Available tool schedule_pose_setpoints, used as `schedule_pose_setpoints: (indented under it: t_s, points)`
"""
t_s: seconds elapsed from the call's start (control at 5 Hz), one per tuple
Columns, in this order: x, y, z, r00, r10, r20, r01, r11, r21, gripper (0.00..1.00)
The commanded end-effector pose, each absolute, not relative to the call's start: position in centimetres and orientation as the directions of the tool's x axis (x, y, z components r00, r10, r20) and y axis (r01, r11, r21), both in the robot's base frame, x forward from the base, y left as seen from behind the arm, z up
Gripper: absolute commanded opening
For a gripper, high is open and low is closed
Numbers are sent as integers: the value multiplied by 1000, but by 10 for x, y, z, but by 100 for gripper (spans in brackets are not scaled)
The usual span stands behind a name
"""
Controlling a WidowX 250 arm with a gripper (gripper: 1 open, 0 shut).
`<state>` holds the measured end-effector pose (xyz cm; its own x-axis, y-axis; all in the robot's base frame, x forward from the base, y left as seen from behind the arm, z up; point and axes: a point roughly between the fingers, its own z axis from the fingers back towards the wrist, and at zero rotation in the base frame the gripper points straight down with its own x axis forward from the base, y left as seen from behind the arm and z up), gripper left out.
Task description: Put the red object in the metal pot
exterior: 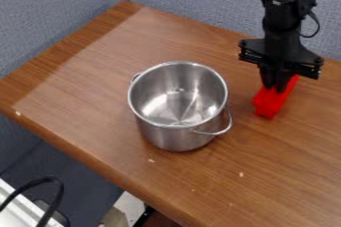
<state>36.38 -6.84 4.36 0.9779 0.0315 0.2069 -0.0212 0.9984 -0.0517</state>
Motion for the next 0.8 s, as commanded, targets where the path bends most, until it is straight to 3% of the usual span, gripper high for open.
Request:
schedule_pose_setpoints:
  t_s: [0.0, 0.6]
  points:
    - [360, -75, 31, 985, -2, 174, 9, 999, -44, 0]
    - [365, -80, 32, 979, -36, 201, 47, 998, -48, 0]
